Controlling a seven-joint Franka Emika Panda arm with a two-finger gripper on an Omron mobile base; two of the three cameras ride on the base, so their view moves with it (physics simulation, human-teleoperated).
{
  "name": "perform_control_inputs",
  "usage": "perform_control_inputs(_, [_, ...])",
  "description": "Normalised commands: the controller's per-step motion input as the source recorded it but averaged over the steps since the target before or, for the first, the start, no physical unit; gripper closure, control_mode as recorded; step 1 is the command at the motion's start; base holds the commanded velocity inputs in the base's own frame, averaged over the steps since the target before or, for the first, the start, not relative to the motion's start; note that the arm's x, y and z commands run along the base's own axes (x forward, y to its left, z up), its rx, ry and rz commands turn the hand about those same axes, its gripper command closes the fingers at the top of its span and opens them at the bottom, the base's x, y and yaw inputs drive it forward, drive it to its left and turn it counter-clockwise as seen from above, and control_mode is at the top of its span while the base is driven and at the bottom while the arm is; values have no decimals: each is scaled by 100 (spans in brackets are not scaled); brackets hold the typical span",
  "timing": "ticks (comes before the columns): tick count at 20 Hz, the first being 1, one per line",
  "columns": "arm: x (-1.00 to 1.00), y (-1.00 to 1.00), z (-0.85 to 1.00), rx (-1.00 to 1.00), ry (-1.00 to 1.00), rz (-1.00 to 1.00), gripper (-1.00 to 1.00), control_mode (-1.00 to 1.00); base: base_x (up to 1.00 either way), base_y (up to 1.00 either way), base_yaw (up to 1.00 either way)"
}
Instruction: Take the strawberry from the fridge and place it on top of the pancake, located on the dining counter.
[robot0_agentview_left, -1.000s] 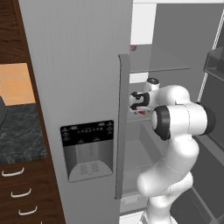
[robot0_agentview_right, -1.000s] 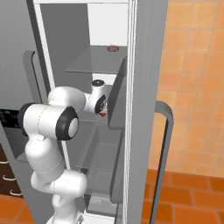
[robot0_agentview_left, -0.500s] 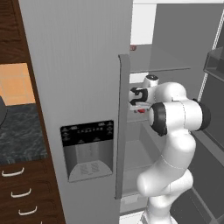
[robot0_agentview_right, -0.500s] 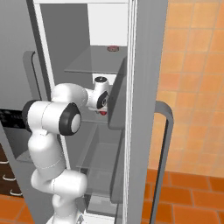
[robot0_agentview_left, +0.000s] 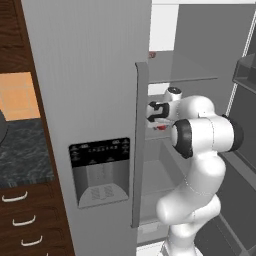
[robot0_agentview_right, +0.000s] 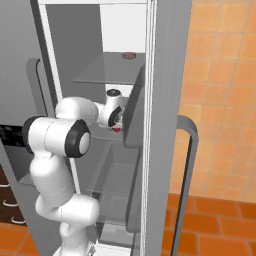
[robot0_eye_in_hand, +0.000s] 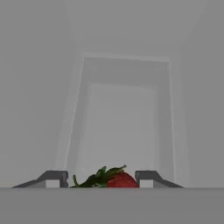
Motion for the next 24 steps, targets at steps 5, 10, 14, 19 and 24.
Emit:
perform_control_inputs(5, [-87,19,-4,-1,-24,6,100,-100,0,0,0])
perform_control_inputs(10, [-100,-1,41,1,-1,0,100,-100,0,0,0])
perform_control_inputs(14, [-100,-11,100,2,3,-3,100,-100,0,0,0])
perform_control_inputs(19, [-99,-9,100,4,12,-9,100,-100,0,0,0])
perform_control_inputs(24, [-95,-2,89,3,10,-8,100,-100,0,0,0])
